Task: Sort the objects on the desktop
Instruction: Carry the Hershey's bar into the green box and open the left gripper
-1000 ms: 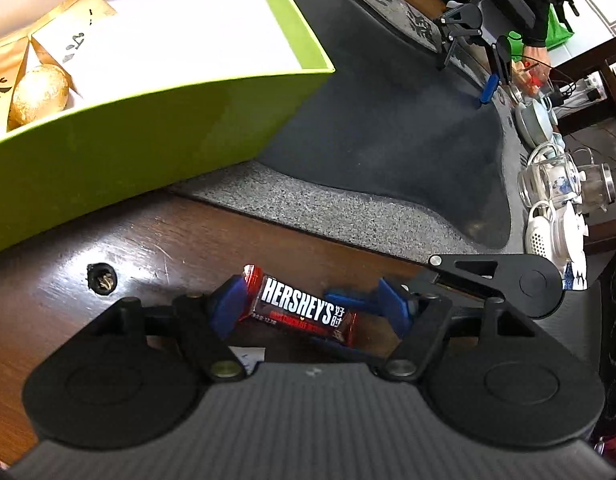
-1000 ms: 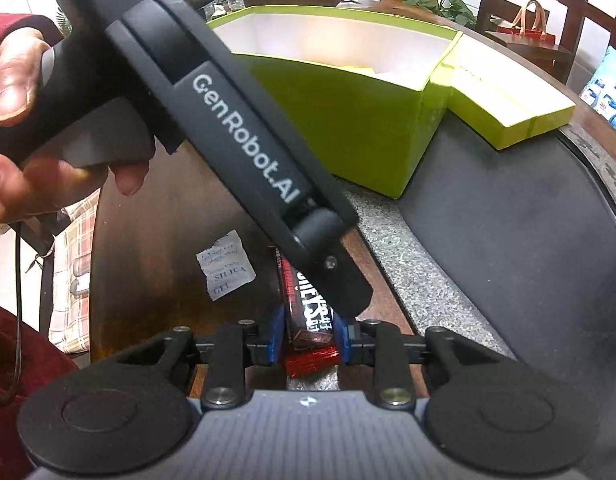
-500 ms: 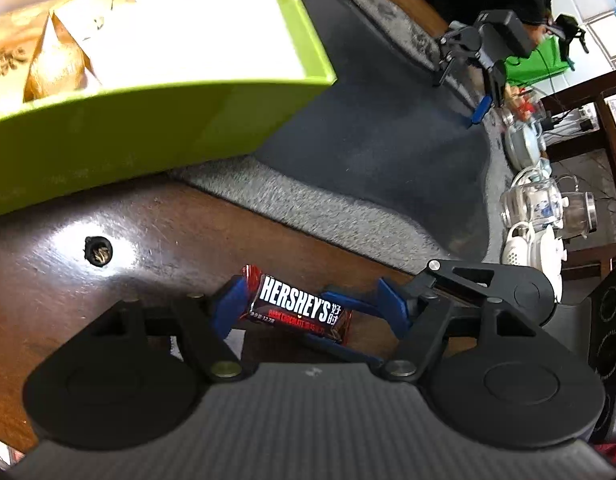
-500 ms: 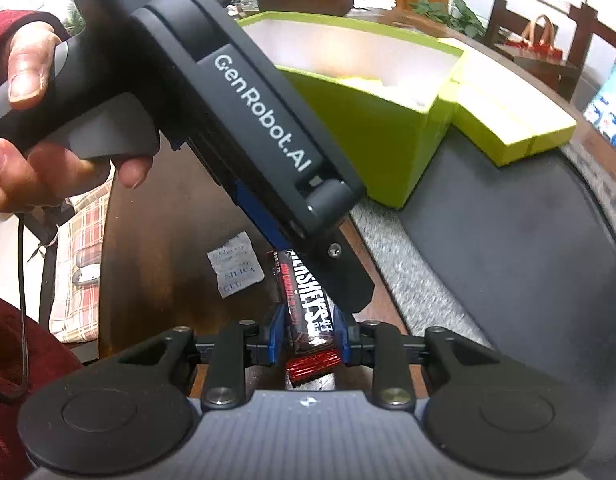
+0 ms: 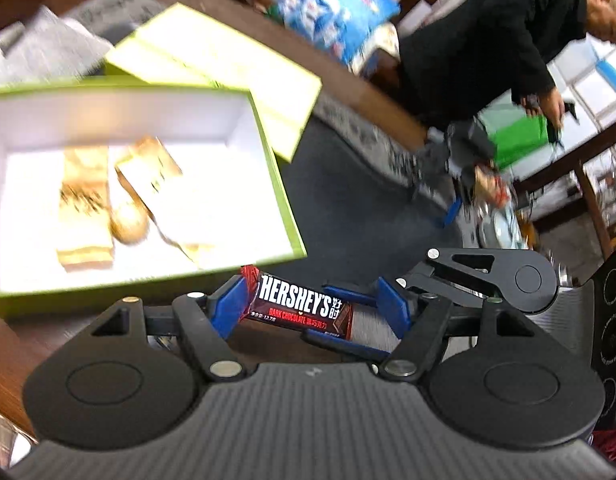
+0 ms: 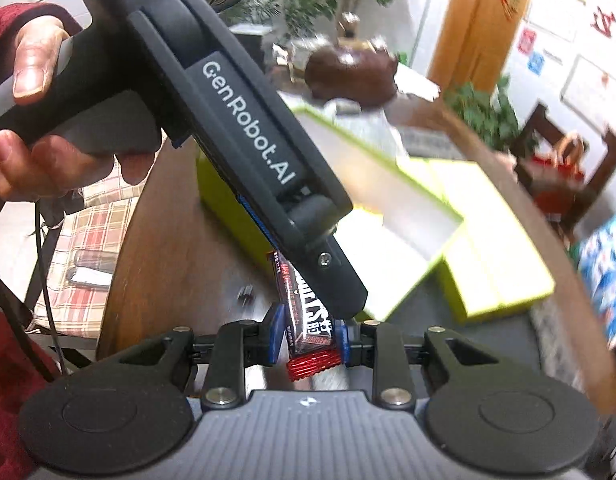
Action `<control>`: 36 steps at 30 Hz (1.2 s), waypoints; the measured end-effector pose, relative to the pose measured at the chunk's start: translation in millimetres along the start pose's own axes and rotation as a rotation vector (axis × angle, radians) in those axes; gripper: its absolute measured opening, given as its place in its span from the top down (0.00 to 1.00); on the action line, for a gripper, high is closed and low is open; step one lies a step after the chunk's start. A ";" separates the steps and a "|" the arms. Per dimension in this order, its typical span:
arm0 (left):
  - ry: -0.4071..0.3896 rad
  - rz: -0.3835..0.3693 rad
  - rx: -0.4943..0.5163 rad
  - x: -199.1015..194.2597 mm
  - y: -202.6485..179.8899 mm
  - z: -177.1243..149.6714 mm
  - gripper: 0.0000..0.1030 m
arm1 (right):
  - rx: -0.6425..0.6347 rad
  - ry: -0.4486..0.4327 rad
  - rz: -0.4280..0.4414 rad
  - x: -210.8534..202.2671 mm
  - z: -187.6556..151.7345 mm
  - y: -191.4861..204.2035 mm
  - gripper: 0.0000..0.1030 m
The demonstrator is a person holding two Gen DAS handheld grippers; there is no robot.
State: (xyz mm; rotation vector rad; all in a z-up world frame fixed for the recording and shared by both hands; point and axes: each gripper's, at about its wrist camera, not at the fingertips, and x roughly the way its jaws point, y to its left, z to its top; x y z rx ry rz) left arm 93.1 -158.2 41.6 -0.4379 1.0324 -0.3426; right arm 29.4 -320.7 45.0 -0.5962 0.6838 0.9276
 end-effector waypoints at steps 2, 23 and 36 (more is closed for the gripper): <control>-0.025 0.009 -0.005 -7.9 8.0 11.5 0.31 | -0.027 -0.016 -0.006 4.8 17.8 -3.3 0.75; 0.054 0.031 -0.119 23.1 149.6 85.1 0.31 | -0.013 0.141 0.061 185.1 117.0 -39.8 0.75; 0.013 0.098 -0.103 18.6 164.7 79.0 0.28 | 0.045 0.155 0.080 210.1 109.7 -43.8 0.74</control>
